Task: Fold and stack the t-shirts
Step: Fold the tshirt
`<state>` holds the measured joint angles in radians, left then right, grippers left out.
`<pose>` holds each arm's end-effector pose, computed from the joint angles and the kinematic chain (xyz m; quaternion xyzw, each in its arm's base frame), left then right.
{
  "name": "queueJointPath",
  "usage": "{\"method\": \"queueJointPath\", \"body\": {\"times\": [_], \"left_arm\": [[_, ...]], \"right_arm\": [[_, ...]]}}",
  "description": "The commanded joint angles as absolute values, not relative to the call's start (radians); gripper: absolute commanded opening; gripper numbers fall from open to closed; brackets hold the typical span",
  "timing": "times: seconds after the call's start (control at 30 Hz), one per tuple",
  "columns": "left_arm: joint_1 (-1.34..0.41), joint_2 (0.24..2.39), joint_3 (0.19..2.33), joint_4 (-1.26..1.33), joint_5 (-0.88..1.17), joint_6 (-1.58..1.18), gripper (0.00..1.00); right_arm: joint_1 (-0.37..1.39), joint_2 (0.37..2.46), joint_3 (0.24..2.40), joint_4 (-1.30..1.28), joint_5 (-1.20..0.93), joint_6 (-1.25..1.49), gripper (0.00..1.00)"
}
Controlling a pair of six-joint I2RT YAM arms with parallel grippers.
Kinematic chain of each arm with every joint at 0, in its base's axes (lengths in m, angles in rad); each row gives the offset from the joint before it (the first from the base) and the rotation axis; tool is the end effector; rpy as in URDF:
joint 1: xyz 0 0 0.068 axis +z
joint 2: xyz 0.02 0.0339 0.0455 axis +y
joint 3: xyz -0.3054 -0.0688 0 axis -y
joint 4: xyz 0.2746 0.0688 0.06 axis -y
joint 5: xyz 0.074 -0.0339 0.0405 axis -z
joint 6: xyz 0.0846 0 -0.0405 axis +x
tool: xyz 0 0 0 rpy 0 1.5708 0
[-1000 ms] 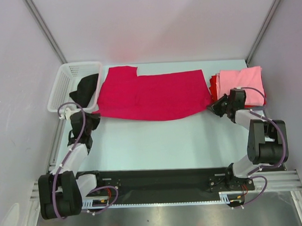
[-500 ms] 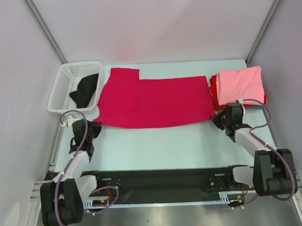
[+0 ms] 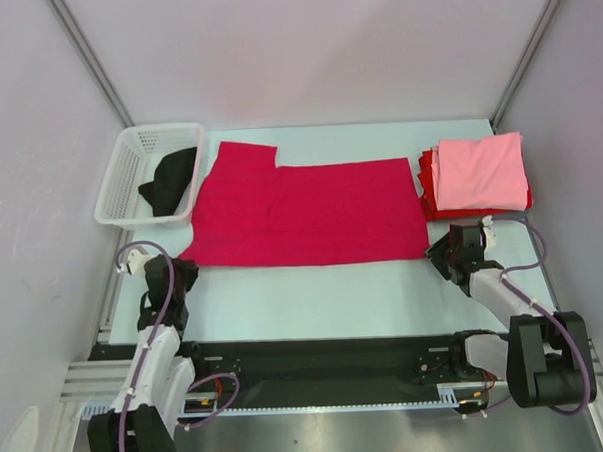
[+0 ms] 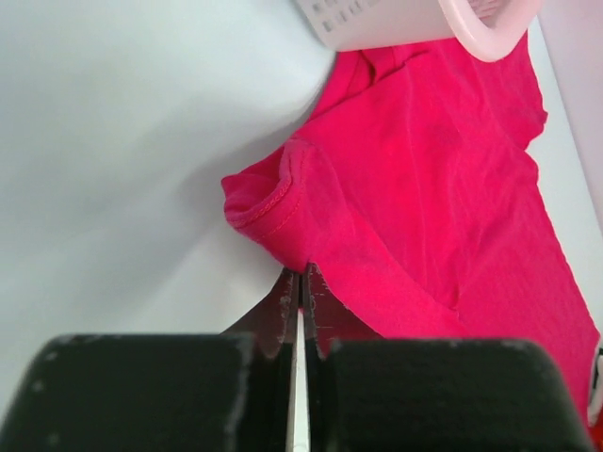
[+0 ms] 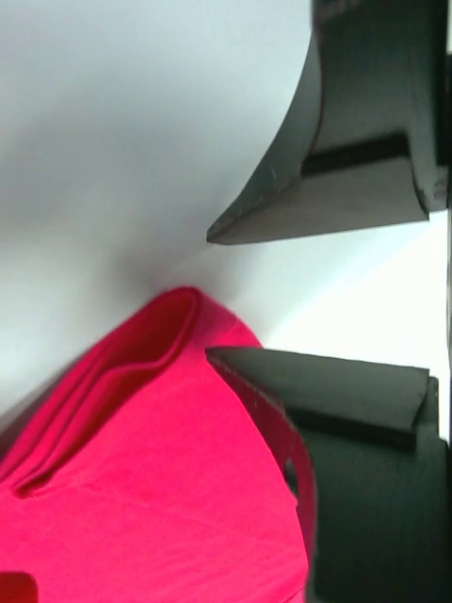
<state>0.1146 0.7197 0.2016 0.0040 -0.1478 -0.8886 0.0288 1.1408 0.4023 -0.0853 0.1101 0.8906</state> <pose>0.1932 0.0348 0.1534 -0.4468 0.7373 -0.1307 0.4896 0.2437 -0.0023 0.1346 0.4065 0.8363 0.1157 0.3492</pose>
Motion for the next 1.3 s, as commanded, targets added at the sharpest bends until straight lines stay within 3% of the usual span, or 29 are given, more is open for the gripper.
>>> {"method": "queueJointPath", "body": {"times": [0.0, 0.2, 0.27, 0.4, 0.57, 0.77, 0.8, 1.27], "left_arm": [[0.126, 0.678, 0.187, -0.048, -0.215, -0.862, 0.07], [0.126, 0.657, 0.179, -0.075, -0.230, -0.861, 0.41], [0.126, 0.646, 0.187, -0.092, -0.230, -0.847, 0.43], [0.124, 0.605, 0.224, -0.136, -0.226, -0.833, 0.44], [0.107, 0.594, 0.284, -0.138, -0.167, -0.808, 0.43], [0.011, 0.658, 0.342, -0.100, -0.228, -0.802, 0.39], [-0.024, 0.669, 0.342, -0.088, -0.238, -0.807, 0.39], [-0.067, 1.006, 0.333, 0.040, -0.313, -0.943, 0.38]], "right_arm": [[0.031, 1.074, 0.377, -0.103, 0.178, 0.885, 0.53], [0.034, 1.036, 0.387, -0.101, 0.147, 0.862, 0.50], [0.037, 1.022, 0.391, -0.101, 0.143, 0.856, 0.47], [0.061, 0.977, 0.406, -0.117, 0.166, 0.845, 0.44], [0.216, 0.956, 0.498, -0.169, 0.316, 0.819, 0.36], [0.262, 1.095, 0.603, -0.186, 0.367, 0.805, 0.11], [0.262, 1.151, 0.626, -0.190, 0.364, 0.807, 0.01], [0.203, 1.419, 0.654, -0.221, 0.371, 0.884, 0.00]]}}
